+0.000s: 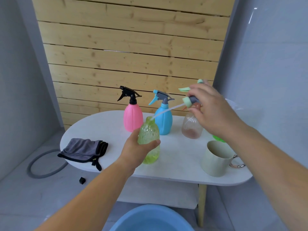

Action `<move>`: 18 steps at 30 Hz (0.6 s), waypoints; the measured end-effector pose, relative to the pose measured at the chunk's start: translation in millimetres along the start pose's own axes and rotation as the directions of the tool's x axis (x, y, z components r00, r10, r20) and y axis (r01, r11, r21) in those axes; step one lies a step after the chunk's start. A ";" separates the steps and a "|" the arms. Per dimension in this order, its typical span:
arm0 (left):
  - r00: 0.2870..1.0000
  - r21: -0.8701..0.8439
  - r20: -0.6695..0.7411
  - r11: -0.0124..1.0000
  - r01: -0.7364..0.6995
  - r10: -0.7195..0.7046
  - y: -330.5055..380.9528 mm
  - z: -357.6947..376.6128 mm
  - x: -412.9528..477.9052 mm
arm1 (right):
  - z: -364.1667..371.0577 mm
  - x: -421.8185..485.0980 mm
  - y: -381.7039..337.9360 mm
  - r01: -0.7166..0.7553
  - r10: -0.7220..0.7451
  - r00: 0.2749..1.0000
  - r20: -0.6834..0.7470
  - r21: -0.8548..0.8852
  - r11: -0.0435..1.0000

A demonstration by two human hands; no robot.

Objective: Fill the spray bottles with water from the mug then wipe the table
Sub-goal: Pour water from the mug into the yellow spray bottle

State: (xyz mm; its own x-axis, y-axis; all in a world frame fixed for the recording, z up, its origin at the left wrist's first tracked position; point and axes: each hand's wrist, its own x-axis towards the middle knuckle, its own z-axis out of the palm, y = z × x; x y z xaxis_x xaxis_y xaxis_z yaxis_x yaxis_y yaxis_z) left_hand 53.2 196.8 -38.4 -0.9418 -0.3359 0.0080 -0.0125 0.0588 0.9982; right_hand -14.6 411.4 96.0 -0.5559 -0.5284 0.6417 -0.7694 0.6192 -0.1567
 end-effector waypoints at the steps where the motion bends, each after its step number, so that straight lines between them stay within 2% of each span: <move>1: 1.000 0.014 0.000 1.000 -0.007 0.007 -1.2 0.0 0.1 | 7.2 5.2 -6.0 0.010 -0.011 1.000 0.030 0.007 1.000; 4: 0.999 0.054 0.014 0.998 -0.033 0.033 -1.7 -0.4 -1.5 | 32.4 13.0 -26.9 0.045 -0.053 0.983 0.175 0.044 0.998; 6: 0.998 0.094 0.026 0.994 -0.058 0.056 -3.3 -1.0 -1.5 | 49.8 13.7 -40.9 0.061 -0.084 0.971 0.223 0.110 0.992; 10: 0.994 0.132 0.051 0.986 -0.101 0.095 -5.0 -2.4 -1.7 | 64.9 17.4 -59.7 0.000 -0.041 0.990 0.132 0.301 0.954; 12: 0.993 0.135 0.065 0.985 -0.107 0.099 -5.5 -3.8 -0.4 | 68.5 20.2 -64.7 -0.069 0.027 0.993 0.113 0.390 0.918; 15: 0.992 0.142 0.079 0.984 -0.108 0.098 -7.0 -6.3 2.5 | 72.1 23.9 -67.4 -0.299 0.208 0.951 0.230 0.503 0.811; 18: 0.991 0.151 0.089 0.982 -0.116 0.103 -8.1 -7.7 3.7 | 67.9 27.9 -62.4 -0.368 0.239 0.913 0.332 0.413 0.833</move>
State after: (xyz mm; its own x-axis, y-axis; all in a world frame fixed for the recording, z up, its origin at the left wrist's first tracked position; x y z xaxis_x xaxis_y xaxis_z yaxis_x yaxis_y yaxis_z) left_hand 52.3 187.9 -46.0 -0.9642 -0.2430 0.1057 0.0461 0.2389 0.9699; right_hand -3.4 318.6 72.7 -0.7957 -0.5268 0.2991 -0.5659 0.4704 -0.6771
